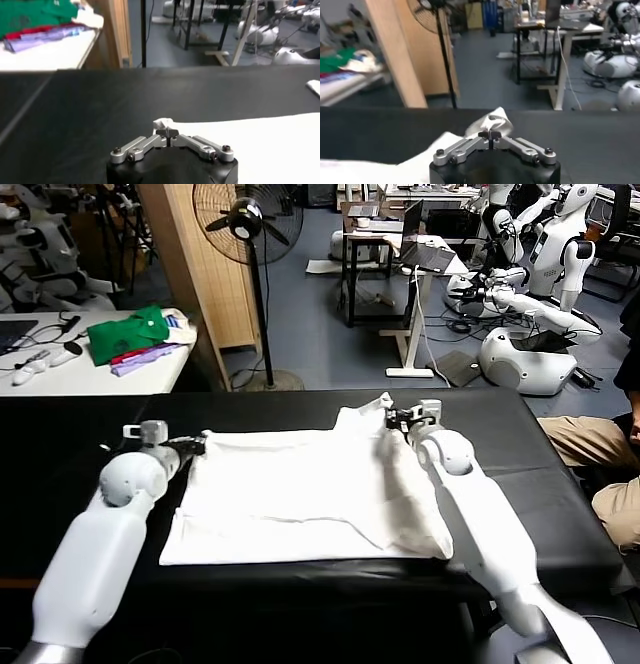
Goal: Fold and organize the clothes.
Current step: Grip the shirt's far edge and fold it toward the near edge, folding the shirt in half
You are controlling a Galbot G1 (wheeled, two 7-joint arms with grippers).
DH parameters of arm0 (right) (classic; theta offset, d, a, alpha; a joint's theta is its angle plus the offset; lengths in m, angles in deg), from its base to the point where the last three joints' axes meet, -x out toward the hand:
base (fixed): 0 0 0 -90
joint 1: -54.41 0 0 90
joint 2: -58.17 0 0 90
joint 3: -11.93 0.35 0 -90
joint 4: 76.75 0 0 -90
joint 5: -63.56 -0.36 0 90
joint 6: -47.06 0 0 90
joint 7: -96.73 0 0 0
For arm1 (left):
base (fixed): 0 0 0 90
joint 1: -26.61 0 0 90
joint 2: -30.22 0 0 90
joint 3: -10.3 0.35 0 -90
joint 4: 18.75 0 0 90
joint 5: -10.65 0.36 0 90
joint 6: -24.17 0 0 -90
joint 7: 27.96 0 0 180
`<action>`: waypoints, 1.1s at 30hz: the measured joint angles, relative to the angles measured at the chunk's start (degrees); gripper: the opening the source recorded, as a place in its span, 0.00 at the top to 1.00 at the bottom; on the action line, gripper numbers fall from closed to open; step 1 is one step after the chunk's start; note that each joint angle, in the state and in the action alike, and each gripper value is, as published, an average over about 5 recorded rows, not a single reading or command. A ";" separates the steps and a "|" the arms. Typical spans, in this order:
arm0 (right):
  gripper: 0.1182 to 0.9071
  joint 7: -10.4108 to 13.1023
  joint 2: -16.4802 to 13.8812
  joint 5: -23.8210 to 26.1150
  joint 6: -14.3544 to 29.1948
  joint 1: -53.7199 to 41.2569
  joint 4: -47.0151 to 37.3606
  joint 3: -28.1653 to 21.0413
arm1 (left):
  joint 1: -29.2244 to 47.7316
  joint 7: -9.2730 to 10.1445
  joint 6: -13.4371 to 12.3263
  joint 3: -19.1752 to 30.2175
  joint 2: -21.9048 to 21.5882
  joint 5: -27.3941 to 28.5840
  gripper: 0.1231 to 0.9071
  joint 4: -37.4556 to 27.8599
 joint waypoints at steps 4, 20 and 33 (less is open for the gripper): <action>1.00 0.30 -3.21 -1.35 -0.87 5.64 6.49 1.85 | -5.09 1.10 0.00 -2.61 -1.80 -1.09 1.00 5.59; 1.00 5.06 -9.21 -1.19 -10.76 21.13 22.11 6.44 | -27.11 1.14 -0.05 -13.65 -4.14 -1.23 1.00 22.74; 1.00 5.90 -9.19 1.90 -11.48 26.08 25.10 6.41 | -36.86 1.36 -0.10 -16.68 -3.62 2.73 1.00 29.20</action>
